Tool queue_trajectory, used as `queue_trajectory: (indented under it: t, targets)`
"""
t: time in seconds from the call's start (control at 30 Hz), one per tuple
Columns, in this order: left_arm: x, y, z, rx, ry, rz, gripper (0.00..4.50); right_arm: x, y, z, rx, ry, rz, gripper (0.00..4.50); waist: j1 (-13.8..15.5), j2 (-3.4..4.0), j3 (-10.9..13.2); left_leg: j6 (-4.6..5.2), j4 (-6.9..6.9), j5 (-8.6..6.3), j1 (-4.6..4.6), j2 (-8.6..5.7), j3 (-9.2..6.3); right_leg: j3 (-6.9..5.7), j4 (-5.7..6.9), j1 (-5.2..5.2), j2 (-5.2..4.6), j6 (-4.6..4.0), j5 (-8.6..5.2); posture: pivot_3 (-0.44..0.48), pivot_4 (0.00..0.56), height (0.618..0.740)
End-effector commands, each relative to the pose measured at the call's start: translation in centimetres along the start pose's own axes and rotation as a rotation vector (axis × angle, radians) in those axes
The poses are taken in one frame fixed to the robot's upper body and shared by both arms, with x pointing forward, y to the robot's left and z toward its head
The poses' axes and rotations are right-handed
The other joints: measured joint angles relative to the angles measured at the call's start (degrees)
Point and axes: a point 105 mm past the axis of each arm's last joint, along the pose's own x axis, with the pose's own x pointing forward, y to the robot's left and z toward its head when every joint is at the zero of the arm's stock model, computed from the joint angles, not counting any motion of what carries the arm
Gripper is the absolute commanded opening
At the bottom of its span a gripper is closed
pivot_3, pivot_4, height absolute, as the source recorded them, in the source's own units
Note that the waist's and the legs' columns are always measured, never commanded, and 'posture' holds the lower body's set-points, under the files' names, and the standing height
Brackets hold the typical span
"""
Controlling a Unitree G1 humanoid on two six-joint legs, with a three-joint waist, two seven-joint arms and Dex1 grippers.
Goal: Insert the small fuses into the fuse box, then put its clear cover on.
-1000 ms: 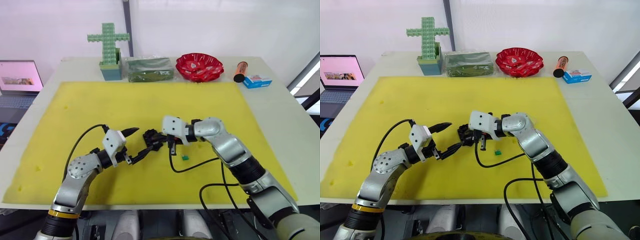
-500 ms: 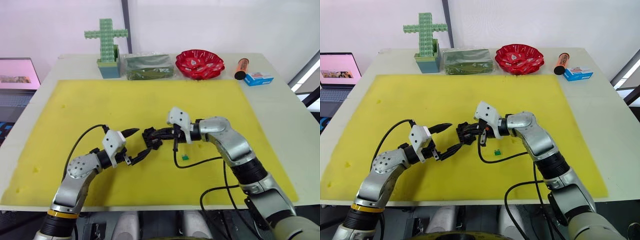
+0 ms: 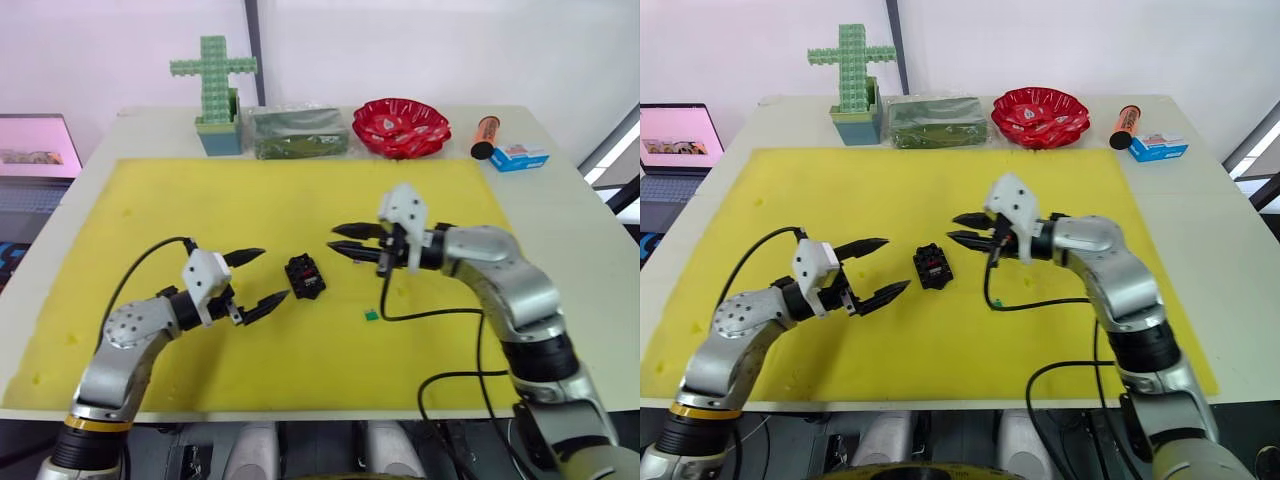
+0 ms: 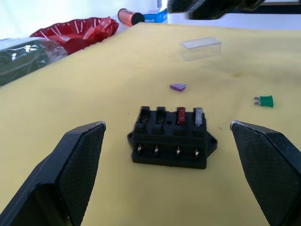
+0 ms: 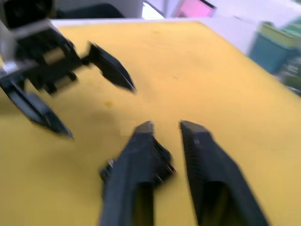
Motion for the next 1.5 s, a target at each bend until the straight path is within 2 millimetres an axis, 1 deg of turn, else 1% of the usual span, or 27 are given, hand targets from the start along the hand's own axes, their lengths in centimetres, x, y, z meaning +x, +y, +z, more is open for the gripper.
queue_trajectory:
  t: [0.03, 0.13, 0.23, 0.37, 0.47, 0.57, 0.77, 0.83, 0.9, 0.97, 1.03, 1.07, 1.13, 1.17, 1.23, 1.33, 1.4, 1.5]
  targets:
    - [-1.0, 1.0, 1.6, 0.033, -0.028, -0.002, 4.5, -2.5, -0.6, 1.3, -0.069, -0.02, -0.069, 2.28, 0.0, 0.02, 0.0, 0.0, -0.01, 0.0, 0.0, 0.0, 0.01, 0.0, 0.0, -0.02, 0.0, 0.0, 0.0, 0.0, 0.15, 0.74]
    - [-2.2, 2.8, 2.3, 0.061, -0.042, 0.058, 4.5, -5.3, -1.2, 0.3, -0.059, 0.035, -0.154, 3.41, -0.1, -0.01, 0.1, 0.0, -0.07, 0.0, 0.0, 0.01, 0.04, 0.0, 0.0, -0.05, 0.02, 0.01, -0.01, 0.0, 0.15, 0.74]
    - [-3.6, 4.9, 2.0, 0.085, 0.005, 0.147, 4.5, -7.7, -1.2, -0.9, -0.028, 0.075, -0.22, 4.48, 0.0, -0.11, 0.1, 0.0, -0.09, 0.0, 0.0, 0.01, 0.11, 0.0, -0.01, -0.05, 0.03, 0.01, -0.01, 0.0, 0.15, 0.74]
    - [-6.2, 7.7, 1.0, 0.055, 0.078, 0.259, 4.5, -10.1, -0.6, -2.4, 0.04, 0.089, -0.271, 4.48, -0.1, -0.21, 0.2, 0.01, -0.09, 0.0, 0.0, 0.03, 0.15, 0.0, -0.01, -0.05, 0.07, 0.02, -0.02, 0.0, 0.15, 0.74]
    - [-7.4, 8.3, 0.3, 0.055, 0.104, 0.293, 4.5, -11.2, -0.3, -3.4, 0.079, 0.106, -0.309, 4.48, -0.1, -0.23, 0.3, 0.01, -0.09, 0.0, 0.0, 0.03, 0.16, 0.0, -0.03, -0.05, 0.06, 0.02, -0.02, 0.0, 0.15, 0.74]
    - [-7.7, 8.3, 0.0, 0.063, 0.112, 0.3, 4.5, -11.4, 0.0, -3.7, 0.117, 0.114, -0.31, 4.48, 0.0, -0.32, 0.3, 0.0, -0.09, 0.0, 0.0, 0.05, 0.13, 0.01, -0.04, -0.05, 0.03, 0.02, -0.02, 0.0, 0.15, 0.74]
    - [-7.6, 8.1, 0.2, 0.078, 0.099, 0.301, 4.5, -10.9, 0.3, -3.2, 0.169, 0.068, -0.33, 4.48, 0.0, -0.35, 0.4, 0.0, -0.11, 0.0, 0.0, 0.18, 0.03, 0.03, -0.05, -0.06, 0.0, 0.01, -0.01, 0.0, 0.15, 0.74]
    - [-7.2, 7.3, 0.6, 0.083, 0.081, 0.253, 4.5, -10.7, 0.3, -3.2, 0.228, 0.061, -0.331, 4.48, 0.0, -0.36, 0.4, 0.0, -0.12, 0.0, 0.0, 0.19, 0.03, 0.03, -0.06, -0.06, -0.01, 0.01, -0.01, 0.0, 0.15, 0.74]
    - [-6.6, 5.7, 1.7, 0.066, 0.029, 0.16, 4.5, -10.4, 0.7, -3.4, 0.328, 0.061, -0.266, 4.48, 0.0, -0.36, 0.4, -0.01, -0.12, 0.0, 0.0, 0.23, 0.05, 0.05, -0.07, -0.06, -0.04, 0.0, -0.01, 0.0, 0.15, 0.74]
    - [-6.0, 3.3, 2.4, 0.081, 0.006, 0.024, 4.5, -10.2, 1.2, -3.5, 0.433, 0.074, -0.18, 4.48, -0.1, -0.32, 0.5, -0.01, -0.12, -0.01, 0.0, 0.23, 0.09, 0.08, -0.1, -0.06, -0.12, -0.01, 0.0, 0.0, 0.15, 0.74]
    - [-5.5, 1.3, 2.7, 0.097, 0.002, -0.084, 4.5, -10.2, 1.0, -3.5, 0.513, 0.089, -0.144, 4.48, -0.1, -0.28, 0.5, -0.02, -0.14, -0.01, 0.0, 0.18, 0.14, 0.11, -0.14, -0.07, -0.3, -0.03, 0.0, 0.0, 0.15, 0.74]
    - [-5.3, -0.2, 2.9, 0.111, -0.003, -0.164, 4.5, -10.1, 1.0, -3.5, 0.56, 0.103, -0.108, 4.48, -0.1, -0.28, 0.5, -0.02, -0.15, -0.01, 0.0, 0.18, 0.15, 0.12, -0.18, -0.07, -0.33, -0.05, 0.01, 0.0, 0.15, 0.74]
    - [-4.8, -2.6, 3.5, 0.122, -0.031, -0.281, 4.5, -9.8, 1.2, -3.7, 0.631, 0.142, -0.044, 4.48, -0.1, -0.17, 0.6, -0.02, -0.22, -0.01, 0.0, 0.19, 0.16, 0.12, -0.3, -0.08, -0.35, -0.08, 0.03, 0.0, 0.15, 0.74]
    - [-4.5, -3.7, 3.7, 0.126, -0.047, -0.334, 4.5, -9.6, 1.5, -3.8, 0.67, 0.163, -0.005, 4.48, -0.1, -0.11, 0.6, -0.02, -0.27, -0.01, 0.0, 0.19, 0.17, 0.12, -0.44, -0.07, -0.33, -0.13, 0.06, 0.0, 0.15, 0.74]
    - [-3.7, -5.7, 4.0, 0.153, -0.087, -0.441, 4.5, -9.0, 3.0, -4.0, 0.787, 0.221, 0.131, 4.48, 0.0, -0.1, 0.6, -0.01, -0.37, -0.01, 0.0, 0.23, 0.18, 0.12, -0.7, 0.0, -0.26, -0.25, 0.13, 0.0, 0.15, 0.74]
    - [-2.8, -6.6, 3.8, 0.177, -0.116, -0.493, 4.5, -8.4, 3.9, -4.0, 0.863, 0.258, 0.241, 4.48, 0.1, -0.1, 0.6, 0.0, -0.42, 0.0, -0.04, 0.19, 0.19, 0.1, -0.82, 0.04, -0.14, -0.25, 0.13, 0.0, 0.15, 0.74]
    - [-2.3, -6.8, 3.6, 0.177, -0.132, -0.505, 4.5, -7.5, 3.5, -4.7, 0.923, 0.265, 0.253, 4.48, 0.1, -0.1, 0.6, 0.01, -0.41, 0.0, -0.12, 0.03, 0.21, 0.1, -0.86, 0.01, -0.1, -0.24, 0.14, 0.0, 0.15, 0.74]
    - [-1.9, -7.1, 3.6, 0.182, -0.148, -0.517, 4.5, -7.0, 3.0, -5.4, 1.012, 0.272, 0.256, 4.48, -0.1, -0.11, 0.6, 0.02, -0.26, 0.0, -0.18, -0.01, 0.22, 0.11, -0.84, 0.02, -0.03, -0.22, 0.15, 0.0, 0.15, 0.74]
